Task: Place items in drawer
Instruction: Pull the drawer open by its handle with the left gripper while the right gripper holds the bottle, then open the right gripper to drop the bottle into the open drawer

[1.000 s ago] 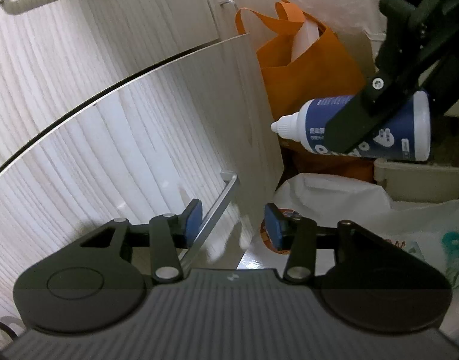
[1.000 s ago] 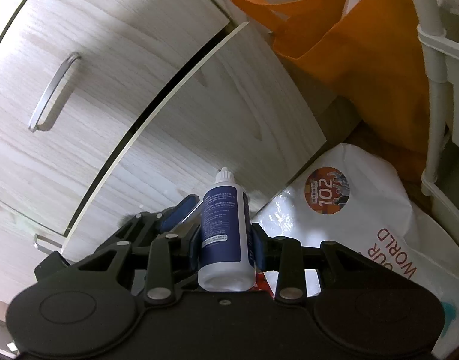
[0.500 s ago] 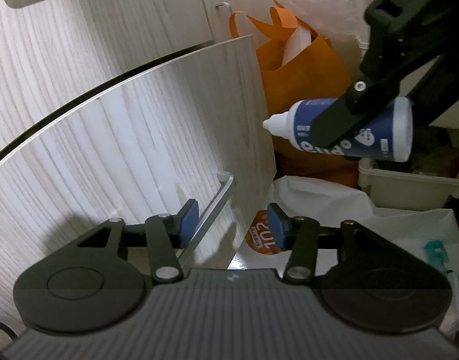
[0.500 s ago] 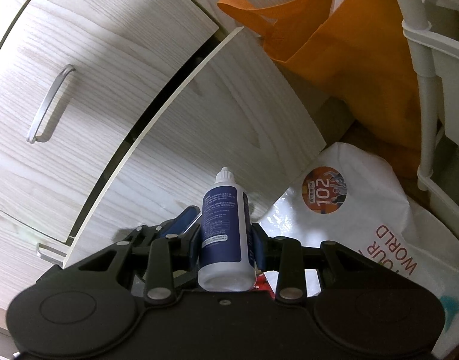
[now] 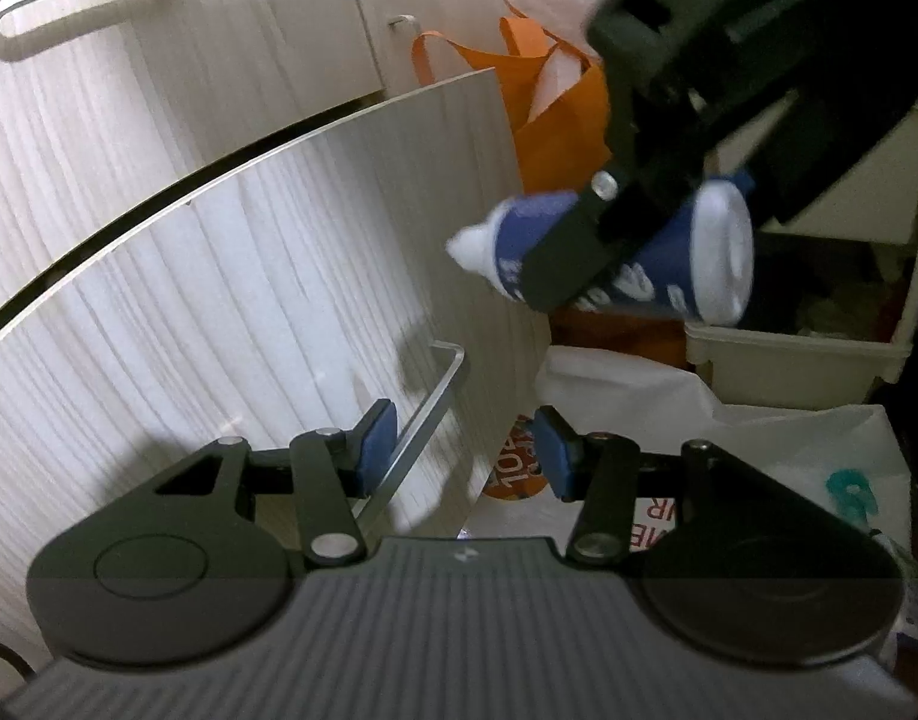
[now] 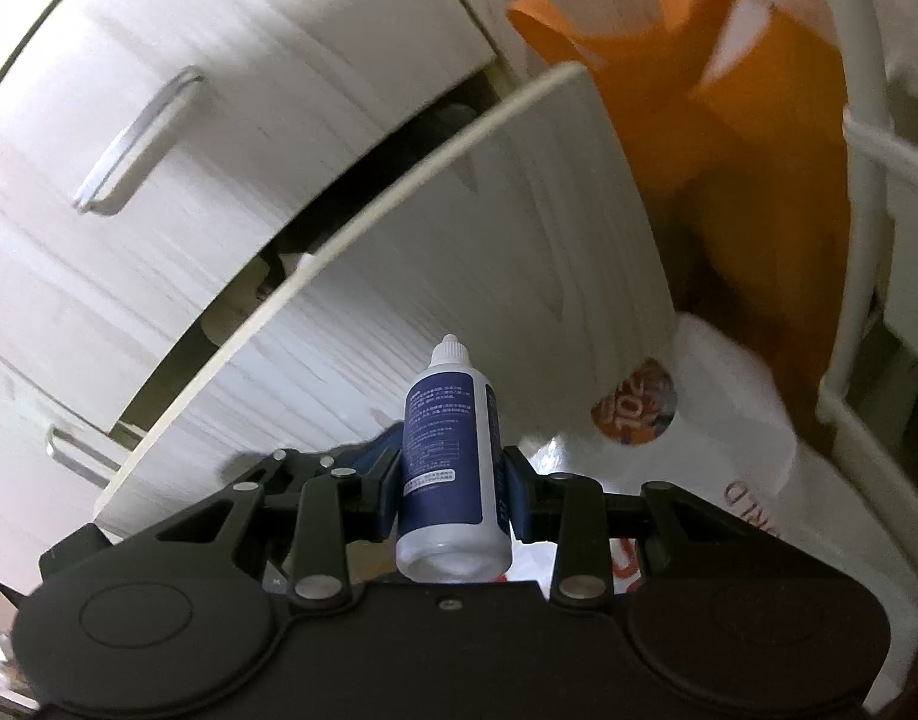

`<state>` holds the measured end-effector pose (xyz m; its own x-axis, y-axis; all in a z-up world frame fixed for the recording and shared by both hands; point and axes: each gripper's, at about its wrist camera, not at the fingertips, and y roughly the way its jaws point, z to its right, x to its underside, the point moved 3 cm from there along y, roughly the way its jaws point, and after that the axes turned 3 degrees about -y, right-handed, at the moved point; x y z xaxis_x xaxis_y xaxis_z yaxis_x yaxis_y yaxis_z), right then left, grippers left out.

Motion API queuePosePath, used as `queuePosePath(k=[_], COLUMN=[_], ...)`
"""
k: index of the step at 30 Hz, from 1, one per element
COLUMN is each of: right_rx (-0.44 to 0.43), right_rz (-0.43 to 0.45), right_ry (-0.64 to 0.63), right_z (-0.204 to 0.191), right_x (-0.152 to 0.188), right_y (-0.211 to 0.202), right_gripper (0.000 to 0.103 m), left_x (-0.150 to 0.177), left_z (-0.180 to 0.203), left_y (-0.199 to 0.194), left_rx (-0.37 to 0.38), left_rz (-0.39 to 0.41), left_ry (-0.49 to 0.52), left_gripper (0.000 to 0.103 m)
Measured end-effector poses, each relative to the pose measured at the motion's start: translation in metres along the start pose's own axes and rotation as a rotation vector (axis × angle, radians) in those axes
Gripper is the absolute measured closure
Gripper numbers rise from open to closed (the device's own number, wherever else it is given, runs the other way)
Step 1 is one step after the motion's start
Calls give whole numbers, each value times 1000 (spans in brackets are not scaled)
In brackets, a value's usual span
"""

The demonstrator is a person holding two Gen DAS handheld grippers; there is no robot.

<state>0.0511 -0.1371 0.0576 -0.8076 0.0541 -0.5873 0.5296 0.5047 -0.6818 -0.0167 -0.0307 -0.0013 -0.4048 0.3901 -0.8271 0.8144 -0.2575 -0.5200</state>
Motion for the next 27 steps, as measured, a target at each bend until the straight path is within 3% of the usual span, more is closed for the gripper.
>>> queuePosePath(k=[14, 27], right_rx=[75, 101], right_rz=[-41, -17], right_ry=[-197, -210], right_z=[-33, -34], right_x=[7, -5], right_y=[4, 5], right_gripper=[63, 63], left_x=[-1, -3], left_z=[16, 31], left_y=[-11, -19], left_rx=[2, 3], left_rz=[10, 16], left_ry=[-7, -1], left_gripper=[55, 55])
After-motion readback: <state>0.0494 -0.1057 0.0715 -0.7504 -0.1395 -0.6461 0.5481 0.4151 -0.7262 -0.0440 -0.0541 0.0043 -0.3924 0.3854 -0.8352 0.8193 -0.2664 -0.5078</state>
